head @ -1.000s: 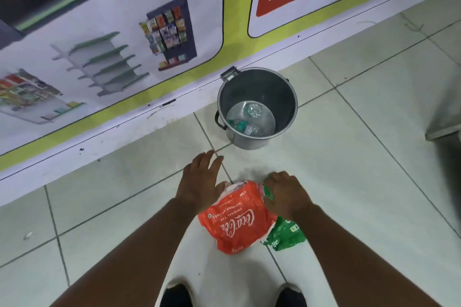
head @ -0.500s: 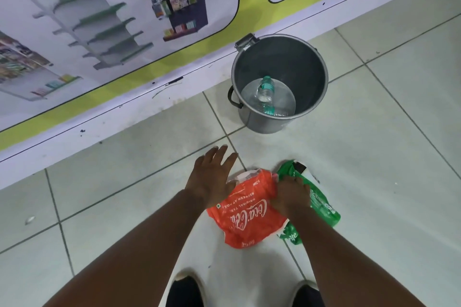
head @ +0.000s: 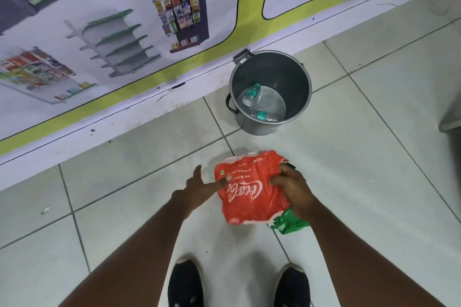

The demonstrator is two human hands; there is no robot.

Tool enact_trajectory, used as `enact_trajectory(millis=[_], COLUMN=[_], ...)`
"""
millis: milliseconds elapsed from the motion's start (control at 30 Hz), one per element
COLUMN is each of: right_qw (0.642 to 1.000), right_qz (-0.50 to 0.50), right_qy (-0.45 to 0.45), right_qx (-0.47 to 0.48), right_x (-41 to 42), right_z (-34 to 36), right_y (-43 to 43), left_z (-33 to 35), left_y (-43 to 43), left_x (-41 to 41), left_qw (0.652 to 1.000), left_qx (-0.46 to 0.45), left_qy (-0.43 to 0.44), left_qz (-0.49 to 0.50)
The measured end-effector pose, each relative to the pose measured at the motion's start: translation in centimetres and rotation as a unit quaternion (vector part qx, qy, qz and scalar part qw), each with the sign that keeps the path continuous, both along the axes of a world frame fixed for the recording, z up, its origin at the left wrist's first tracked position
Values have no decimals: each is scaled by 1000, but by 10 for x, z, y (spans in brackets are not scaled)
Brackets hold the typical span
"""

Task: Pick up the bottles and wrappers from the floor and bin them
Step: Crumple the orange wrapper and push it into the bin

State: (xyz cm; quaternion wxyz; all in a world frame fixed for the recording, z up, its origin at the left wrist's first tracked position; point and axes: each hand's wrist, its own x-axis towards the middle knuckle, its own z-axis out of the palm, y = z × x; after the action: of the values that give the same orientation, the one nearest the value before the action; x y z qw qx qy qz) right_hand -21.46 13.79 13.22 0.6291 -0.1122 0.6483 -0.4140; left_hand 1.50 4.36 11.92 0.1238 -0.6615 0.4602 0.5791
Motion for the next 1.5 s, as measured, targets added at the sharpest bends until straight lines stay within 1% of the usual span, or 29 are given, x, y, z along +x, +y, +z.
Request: enact_trajectory(millis=[67,133,167,200,233,300,333,400,433,467,533,600,633,700,733,800,833,867,933,1000,1033,1100,1167,1233,1267,1300,1400,1467,1500], right_qw=[995,984,982,987,994,989,980,968,971,981,997,995,992,995,998,989,970,943,855,755,709,635,576,518,502,499,522,528,533], right_qz=[-20,-22,-6,19,55,101,94,65,50,22,1,46,63,71,62,43,40,42,66,102,123,167,204,241,267,301,438,511,522], right_qy=[-97,-175,-181,-152,-78,98,170,241,234,192,53,-62,-89,-59,-10,142,236,327,506,640,687,748,786,816,820,811,732,678,666], right_qx=[-20,-31,-45,-51,-51,-51,-51,-40,-21,3,54,67,64,39,20,-14,-30,-49,-88,-101,-102,-100,-91,-83,-72,-55,-2,-12,-26], right_x=[2,8,10,12,14,18,22,25,26,26,21,15,11,7,5,-1,-6,-13,-26,-43,-51,-65,-76,-78,-77,-75,-66,-59,-57], right_z=[14,28,34,39,43,51,54,56,57,59,54,63,64,69,69,73,73,74,77,80,80,84,83,78,75,71,55,43,43], right_y=[-7,-15,-19,-23,-27,-34,-37,-43,-45,-47,-43,-32,-26,-17,-16,-19,-23,-29,-44,-64,-75,-98,-119,-142,-151,-159,-171,-168,-163], left_z=[25,43,50,56,60,65,64,65,66,69,74,74,74,71,71,70,68,65,56,46,40,33,31,31,31,33,38,41,44], left_y=[4,4,3,3,2,0,-1,-4,-4,-3,-1,1,2,5,7,11,13,15,17,18,19,21,21,15,9,3,-21,-36,-42], left_x=[-11,-23,-30,-37,-41,-48,-49,-51,-52,-54,-58,-58,-57,-54,-52,-47,-43,-39,-27,-14,-7,7,14,15,13,10,-3,-12,-16], left_qw=[978,947,933,922,916,917,919,913,903,891,861,843,847,871,888,922,937,950,975,989,992,980,950,920,907,894,864,846,838], left_qx=[103,148,161,167,165,132,110,84,82,83,94,95,92,86,82,73,63,49,1,-65,-104,-195,-292,-359,-384,-406,-451,-468,-476], left_qy=[144,243,285,323,347,357,346,341,355,372,412,433,430,404,382,326,293,258,164,72,30,-29,-57,-76,-83,-85,-80,-80,-81], left_qz=[106,150,149,134,117,123,151,209,230,248,282,306,300,265,243,196,180,167,151,109,68,-20,-92,-137,-154,-169,-210,-241,-255])
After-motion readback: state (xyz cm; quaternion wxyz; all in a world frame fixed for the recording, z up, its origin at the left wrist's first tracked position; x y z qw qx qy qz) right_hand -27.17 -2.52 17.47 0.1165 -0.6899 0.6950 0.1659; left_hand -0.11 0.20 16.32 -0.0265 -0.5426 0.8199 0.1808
